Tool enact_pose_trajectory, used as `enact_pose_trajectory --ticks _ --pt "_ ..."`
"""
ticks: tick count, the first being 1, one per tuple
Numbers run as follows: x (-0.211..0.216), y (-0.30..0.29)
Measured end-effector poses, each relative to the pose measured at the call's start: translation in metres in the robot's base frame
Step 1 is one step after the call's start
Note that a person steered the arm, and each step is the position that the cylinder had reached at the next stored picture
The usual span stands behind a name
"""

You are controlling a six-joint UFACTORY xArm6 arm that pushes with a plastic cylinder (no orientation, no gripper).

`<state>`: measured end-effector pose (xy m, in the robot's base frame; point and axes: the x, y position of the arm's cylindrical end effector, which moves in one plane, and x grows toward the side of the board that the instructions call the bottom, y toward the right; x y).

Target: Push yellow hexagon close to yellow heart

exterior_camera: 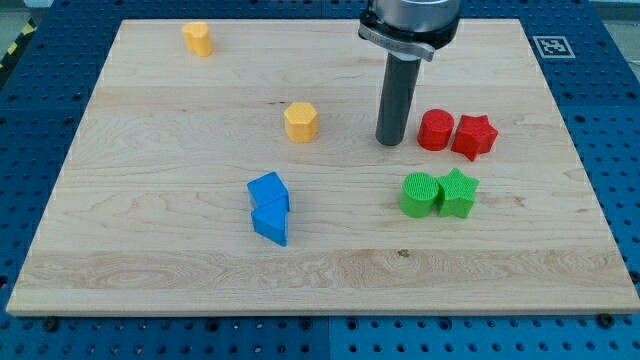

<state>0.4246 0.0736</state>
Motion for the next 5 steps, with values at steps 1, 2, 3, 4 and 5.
enact_pose_trajectory --ticks 1,2,3,4,5 --pt "0.001 -0.031" --pt "0.001 -0.067" --pt "-0.001 -0.067" --pt "-0.008 -0.076" --pt "-0.008 -0.098"
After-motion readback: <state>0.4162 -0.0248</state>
